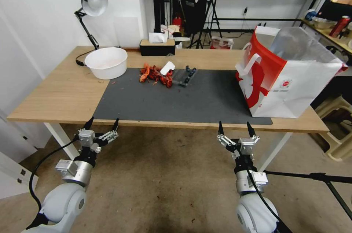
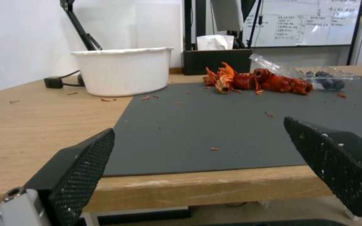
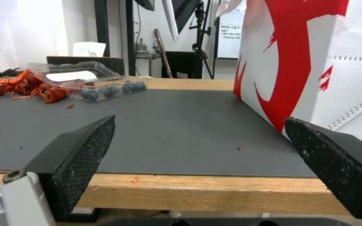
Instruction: Pick up the trash from the table and place it into the takeout bag.
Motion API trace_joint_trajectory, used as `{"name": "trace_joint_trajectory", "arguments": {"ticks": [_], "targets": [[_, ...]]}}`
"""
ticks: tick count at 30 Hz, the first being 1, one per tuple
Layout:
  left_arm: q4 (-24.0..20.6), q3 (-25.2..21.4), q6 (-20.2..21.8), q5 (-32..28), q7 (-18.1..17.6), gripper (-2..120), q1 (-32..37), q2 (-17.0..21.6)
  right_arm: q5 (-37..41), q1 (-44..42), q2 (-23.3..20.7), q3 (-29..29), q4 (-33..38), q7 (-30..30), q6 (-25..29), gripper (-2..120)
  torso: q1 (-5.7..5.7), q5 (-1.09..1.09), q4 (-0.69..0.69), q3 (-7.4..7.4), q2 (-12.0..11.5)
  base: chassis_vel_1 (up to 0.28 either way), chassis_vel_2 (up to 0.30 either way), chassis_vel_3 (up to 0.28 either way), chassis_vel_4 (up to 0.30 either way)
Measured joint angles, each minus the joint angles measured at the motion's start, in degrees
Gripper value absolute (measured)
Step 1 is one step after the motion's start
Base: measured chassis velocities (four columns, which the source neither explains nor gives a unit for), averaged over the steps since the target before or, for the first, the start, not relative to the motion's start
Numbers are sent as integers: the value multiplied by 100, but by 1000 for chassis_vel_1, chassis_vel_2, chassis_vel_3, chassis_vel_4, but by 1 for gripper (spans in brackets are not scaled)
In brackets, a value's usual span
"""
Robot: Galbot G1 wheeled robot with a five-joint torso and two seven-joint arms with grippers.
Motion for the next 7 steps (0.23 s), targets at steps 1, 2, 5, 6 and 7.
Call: {"name": "trace_joint_trajectory", "arguments": {"ticks": [1, 2, 5, 6, 7], "targets": [[0, 1, 0, 0, 0, 100, 0, 1, 0, 0, 0, 1, 0, 0, 1, 100, 0, 0, 0, 0, 0, 0, 0, 0, 0], [0, 1, 0, -1, -1, 100, -1, 1, 0, 0, 0, 1, 0, 0, 1, 100, 0, 0, 0, 0, 0, 0, 0, 0, 0], [0, 1, 0, -1, -1, 100, -1, 2, 0, 0, 0, 2, 0, 0, 2, 100, 0, 0, 0, 0, 0, 0, 0, 0, 0], [0, 1, 0, -1, -1, 100, -1, 2, 0, 0, 0, 2, 0, 0, 2, 100, 0, 0, 0, 0, 0, 0, 0, 0, 0], [0, 1, 0, -1, -2, 100, -2, 2, 0, 0, 0, 2, 0, 0, 2, 100, 0, 0, 0, 0, 0, 0, 0, 0, 0]]}}
